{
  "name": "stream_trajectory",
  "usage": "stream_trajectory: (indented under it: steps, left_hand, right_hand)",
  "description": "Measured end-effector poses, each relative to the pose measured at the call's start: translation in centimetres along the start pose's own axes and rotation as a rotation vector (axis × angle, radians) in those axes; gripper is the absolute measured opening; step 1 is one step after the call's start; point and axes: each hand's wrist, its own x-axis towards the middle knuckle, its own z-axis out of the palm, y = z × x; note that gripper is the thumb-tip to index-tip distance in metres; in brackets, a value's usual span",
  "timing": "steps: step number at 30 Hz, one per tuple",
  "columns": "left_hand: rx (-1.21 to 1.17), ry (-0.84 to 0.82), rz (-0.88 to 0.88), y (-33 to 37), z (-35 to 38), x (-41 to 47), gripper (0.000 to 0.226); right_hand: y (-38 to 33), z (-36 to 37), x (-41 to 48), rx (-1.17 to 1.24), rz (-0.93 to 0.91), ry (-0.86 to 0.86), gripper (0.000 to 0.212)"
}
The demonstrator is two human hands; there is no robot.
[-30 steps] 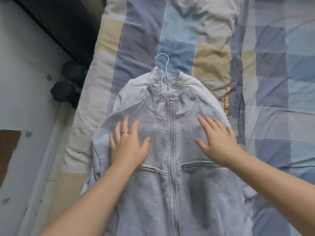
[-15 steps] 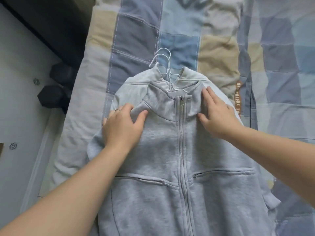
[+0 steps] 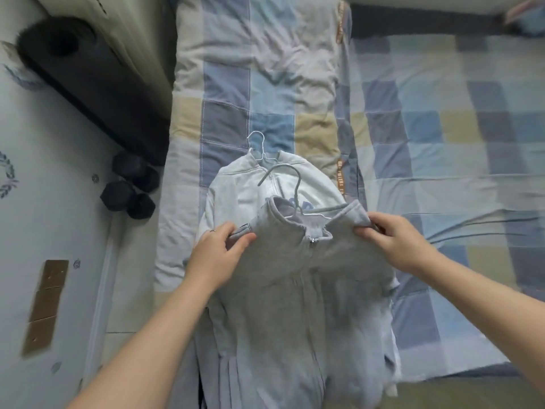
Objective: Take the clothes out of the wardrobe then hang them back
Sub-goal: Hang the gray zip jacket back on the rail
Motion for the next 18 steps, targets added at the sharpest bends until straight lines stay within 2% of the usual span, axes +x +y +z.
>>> stream_trajectory:
  steps: [2,4,9,13,16,18]
  left_hand:
    - [0.006,-0.033,0.038,1.8,-0.9,-2.3,0.035]
    - [0.013,-0.046,0.093,3.8,-1.7,-4.1,0.029]
    - [0.049,-0.106,0.222,8.5,-3.4,-8.0,0.03]
    - [0.074,-0.152,0.322,13.3,-3.9,-10.2,0.05]
    - [0.13,-0.206,0.387,18.5,-2.9,-11.4,0.03]
    - [0.162,-0.243,0.46,22.8,-1.3,-12.5,0.033]
  right_hand:
    - [-1.4,-1.1,-4.7,0.068,0.009,0.047,0.017]
    - [-2.5,-2.2,-8.9,0.119,-0.006,0.122,0.019]
    - [-4.1,-6.3,-17.0,0.099,-0.022,0.316,0.022]
    - [-3.5,-10.7,-23.1,0.076,-0.024,0.483,0.032]
    - [-1.6,-13.3,-28.7,0.123,0.02,0.621,0.024]
    - [0.1,-14.6,-32.9,0.17,0.035,0.682,0.02]
